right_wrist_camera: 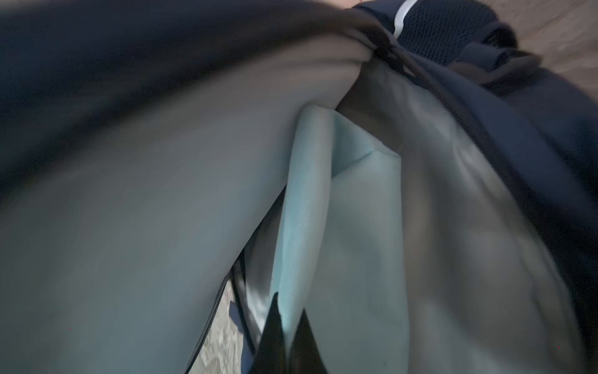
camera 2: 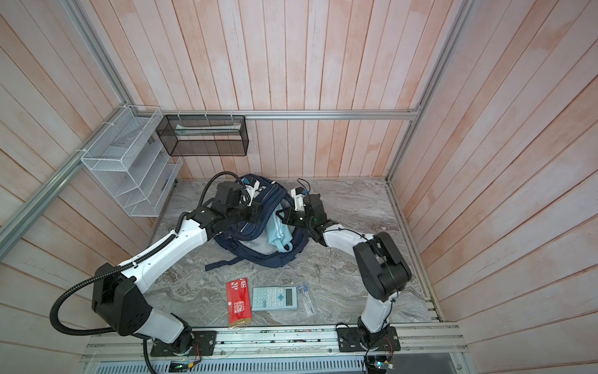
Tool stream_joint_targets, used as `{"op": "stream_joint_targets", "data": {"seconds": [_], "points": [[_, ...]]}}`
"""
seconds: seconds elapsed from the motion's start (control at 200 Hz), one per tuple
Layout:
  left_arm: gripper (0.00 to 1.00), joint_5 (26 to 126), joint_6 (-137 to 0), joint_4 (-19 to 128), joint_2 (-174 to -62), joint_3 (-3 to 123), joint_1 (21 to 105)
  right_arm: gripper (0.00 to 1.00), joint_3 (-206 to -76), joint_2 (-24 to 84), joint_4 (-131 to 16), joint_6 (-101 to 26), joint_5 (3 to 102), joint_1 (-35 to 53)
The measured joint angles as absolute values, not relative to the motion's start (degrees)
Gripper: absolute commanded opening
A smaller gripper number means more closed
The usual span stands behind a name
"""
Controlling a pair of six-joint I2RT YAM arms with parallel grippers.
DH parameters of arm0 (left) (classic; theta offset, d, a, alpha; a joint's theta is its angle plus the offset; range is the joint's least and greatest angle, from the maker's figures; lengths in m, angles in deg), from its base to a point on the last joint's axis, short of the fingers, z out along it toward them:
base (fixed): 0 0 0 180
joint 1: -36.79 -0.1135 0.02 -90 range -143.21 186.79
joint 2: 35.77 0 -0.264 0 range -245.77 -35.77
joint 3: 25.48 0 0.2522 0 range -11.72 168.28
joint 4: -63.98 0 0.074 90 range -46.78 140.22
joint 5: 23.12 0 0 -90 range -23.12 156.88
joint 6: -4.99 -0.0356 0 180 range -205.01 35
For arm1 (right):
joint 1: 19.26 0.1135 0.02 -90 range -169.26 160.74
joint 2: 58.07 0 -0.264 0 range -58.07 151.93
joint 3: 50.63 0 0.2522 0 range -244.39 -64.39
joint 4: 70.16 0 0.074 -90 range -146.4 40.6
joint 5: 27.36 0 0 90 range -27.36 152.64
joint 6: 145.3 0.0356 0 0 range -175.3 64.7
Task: Pack the student bag
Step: 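Push the light blue pouch down into the bag and open the right gripper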
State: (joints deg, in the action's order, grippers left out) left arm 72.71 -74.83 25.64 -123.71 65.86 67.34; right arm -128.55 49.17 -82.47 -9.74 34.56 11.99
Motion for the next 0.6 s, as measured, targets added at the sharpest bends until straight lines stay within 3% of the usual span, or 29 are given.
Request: {"op": "stream_joint_targets", "data": {"seconds": [0.435, 0.53, 0.6], "points": [[0.00, 78.39, -71.01, 28.77, -122.12, 64.79, 64.39, 0.00, -147.59, 73.80, -104.85, 8.49, 50.54, 21.87], [0.00, 79.55, -69.69, 30.58, -120.98, 62.12, 63.86, 0.47, -147.28, 74.89, -106.29, 9.43, 51.17, 22.17], [0.00, 80.33, -68.97, 32.33, -120.11, 59.91, 63.82, 0.60, -143.76, 72.88, -105.81, 8.75, 51.57, 21.96]]}}
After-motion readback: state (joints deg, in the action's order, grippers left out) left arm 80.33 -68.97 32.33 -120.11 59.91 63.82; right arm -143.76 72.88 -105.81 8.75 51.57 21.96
